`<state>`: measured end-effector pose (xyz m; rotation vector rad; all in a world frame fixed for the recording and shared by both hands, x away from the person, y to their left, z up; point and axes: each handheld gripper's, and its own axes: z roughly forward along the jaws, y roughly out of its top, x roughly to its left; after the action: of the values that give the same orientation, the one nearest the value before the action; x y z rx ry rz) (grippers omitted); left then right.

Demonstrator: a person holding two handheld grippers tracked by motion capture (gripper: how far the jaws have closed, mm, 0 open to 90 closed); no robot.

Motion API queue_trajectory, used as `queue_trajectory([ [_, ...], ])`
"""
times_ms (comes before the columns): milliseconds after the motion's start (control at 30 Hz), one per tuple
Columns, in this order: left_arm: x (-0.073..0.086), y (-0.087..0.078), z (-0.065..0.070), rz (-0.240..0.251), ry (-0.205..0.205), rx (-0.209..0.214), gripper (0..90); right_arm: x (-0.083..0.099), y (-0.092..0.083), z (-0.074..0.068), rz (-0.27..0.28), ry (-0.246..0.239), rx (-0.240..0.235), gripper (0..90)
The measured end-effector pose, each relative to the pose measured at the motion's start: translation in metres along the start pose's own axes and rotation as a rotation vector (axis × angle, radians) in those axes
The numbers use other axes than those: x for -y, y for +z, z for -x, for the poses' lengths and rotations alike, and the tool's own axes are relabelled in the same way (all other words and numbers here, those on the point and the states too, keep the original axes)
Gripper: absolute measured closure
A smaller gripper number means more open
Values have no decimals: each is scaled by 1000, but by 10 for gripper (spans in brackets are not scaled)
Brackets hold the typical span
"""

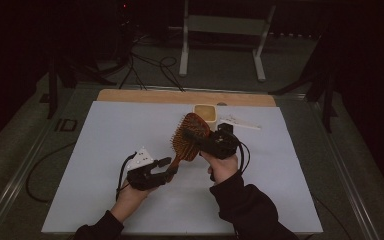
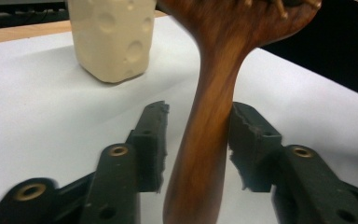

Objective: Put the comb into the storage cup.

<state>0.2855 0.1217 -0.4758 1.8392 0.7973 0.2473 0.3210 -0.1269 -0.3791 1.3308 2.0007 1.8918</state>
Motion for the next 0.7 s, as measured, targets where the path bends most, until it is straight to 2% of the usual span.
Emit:
queue_trajectory([
  [167,1,-2,-5,-42,-5,-19,393,-10,-6,0,15,-34,7,513],
  [400,6,-7,-13,-87,-20,-42,213,-27,-19,1,50,-50,12,512],
  [433,6,-8,-15,-94,-13,-29,192,-29,-21,2,59,-54,15,512],
  [467,7,-9,-15,-90,-14,-25,132,-32,-23,2,63,-57,13,512],
  [567,9,-14,-18,-94,-14,-9,70,-38,-26,3,70,-68,17,512],
  [700,11,-19,-21,-94,-7,3,27,-45,-30,3,79,-91,22,512],
])
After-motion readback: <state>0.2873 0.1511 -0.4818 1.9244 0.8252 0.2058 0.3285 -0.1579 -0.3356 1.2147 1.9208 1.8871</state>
